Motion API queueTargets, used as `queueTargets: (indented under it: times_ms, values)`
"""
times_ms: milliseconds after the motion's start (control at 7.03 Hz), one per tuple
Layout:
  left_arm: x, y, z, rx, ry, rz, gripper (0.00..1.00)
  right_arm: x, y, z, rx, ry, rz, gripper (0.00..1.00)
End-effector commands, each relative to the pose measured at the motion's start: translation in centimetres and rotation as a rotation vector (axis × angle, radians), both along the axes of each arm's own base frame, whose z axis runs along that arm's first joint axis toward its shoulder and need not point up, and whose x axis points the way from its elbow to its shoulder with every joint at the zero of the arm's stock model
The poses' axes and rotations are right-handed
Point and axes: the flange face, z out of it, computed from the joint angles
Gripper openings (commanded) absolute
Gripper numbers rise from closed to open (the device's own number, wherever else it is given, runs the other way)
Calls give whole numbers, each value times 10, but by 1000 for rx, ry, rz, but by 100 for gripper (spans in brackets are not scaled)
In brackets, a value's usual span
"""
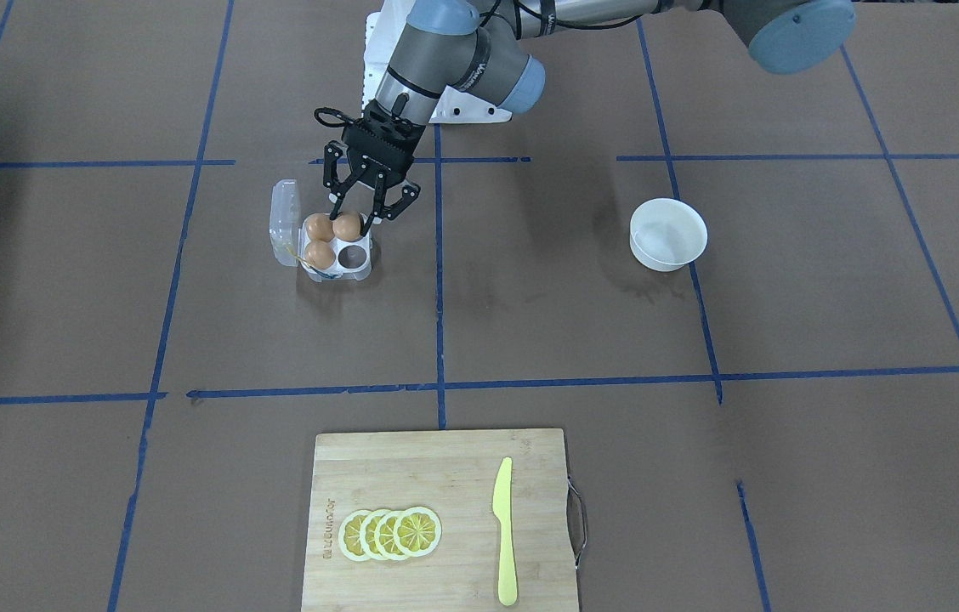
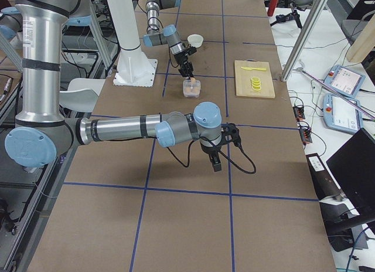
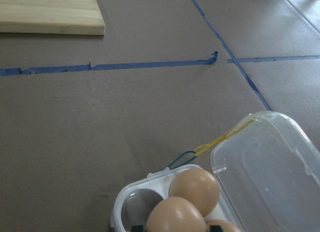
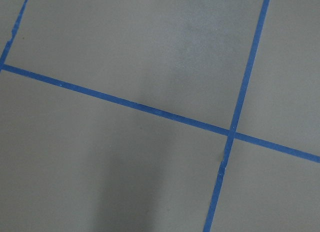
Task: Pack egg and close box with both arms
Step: 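Lower the egg into the empty carton cup and open the left gripper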
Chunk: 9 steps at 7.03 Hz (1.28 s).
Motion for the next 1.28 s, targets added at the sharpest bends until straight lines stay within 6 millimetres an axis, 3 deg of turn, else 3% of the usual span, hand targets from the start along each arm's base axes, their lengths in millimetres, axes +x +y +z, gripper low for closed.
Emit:
queueTargets:
  times_ms: [0,284,427,711,853,1137]
  values:
    - [5,5,2,-1,-6,8,14,0,0,-1,1,0,0,100]
    - [6,5,3,-2,-9,8,26,0,0,0,-1,0,0,100]
    - [6,5,3,-2,-9,8,42,1,0,0,-1,0,1,100]
    - [6,5,3,-2,-9,8,93,0,0,0,-1,0,0,100]
    - [5,5,2,-3,-6,8,99,0,0,0,-1,0,0,100]
    - [2,6,1,0,0,9,99,1,0,-1,1,0,1,100]
